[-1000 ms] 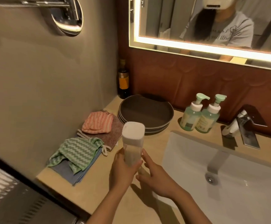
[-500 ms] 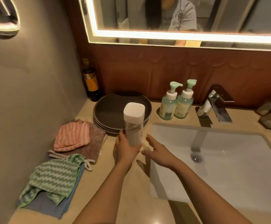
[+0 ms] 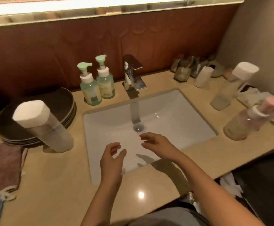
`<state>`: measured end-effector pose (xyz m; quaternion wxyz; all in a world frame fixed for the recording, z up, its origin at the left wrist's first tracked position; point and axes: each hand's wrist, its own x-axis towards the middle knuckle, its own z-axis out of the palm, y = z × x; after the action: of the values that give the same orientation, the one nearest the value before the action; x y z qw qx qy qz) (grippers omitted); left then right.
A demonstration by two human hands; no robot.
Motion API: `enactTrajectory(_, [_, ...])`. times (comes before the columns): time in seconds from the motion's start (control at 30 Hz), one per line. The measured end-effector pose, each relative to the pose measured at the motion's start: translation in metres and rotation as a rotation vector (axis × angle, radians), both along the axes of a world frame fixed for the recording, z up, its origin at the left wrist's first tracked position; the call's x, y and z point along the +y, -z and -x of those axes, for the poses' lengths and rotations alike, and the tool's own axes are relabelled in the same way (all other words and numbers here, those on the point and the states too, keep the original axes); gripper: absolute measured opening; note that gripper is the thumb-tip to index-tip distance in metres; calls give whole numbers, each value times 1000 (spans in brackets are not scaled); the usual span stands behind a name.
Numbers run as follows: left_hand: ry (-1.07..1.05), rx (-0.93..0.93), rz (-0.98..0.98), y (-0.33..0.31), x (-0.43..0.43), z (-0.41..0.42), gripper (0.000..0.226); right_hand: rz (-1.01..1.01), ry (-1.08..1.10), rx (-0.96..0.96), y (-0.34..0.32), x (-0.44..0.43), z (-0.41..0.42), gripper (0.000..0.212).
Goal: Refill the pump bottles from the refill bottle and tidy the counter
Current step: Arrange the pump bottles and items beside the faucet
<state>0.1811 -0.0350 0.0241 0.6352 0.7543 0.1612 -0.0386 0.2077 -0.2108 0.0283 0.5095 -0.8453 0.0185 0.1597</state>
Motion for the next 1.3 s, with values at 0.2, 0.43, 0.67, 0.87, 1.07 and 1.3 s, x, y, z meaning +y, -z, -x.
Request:
enactTrajectory(0.2, [457, 104, 89, -18, -107, 0, 18, -52, 285, -29, 1, -122, 60, 29])
enactTrajectory(0.43, [749, 150, 80, -20, -239, 7, 22, -86, 654, -15, 0, -265, 130, 24])
enactTrajectory(0.67, [710, -139, 4, -24, -345, -6, 67, -34, 789, -117, -22, -362, 103, 64])
enactTrajectory(0.87, [725, -435, 77, -36, -405, -21, 58, -72, 658, -215, -29, -394, 44, 93])
enactTrajectory(1.07, [687, -421, 15, -25, -410, -27, 56, -166, 655, -266, -21, -381, 33, 53])
enactTrajectory(1.3, [690, -360, 2, -18, -402, -29, 55, 46, 759, -293, -20, -372, 45, 57])
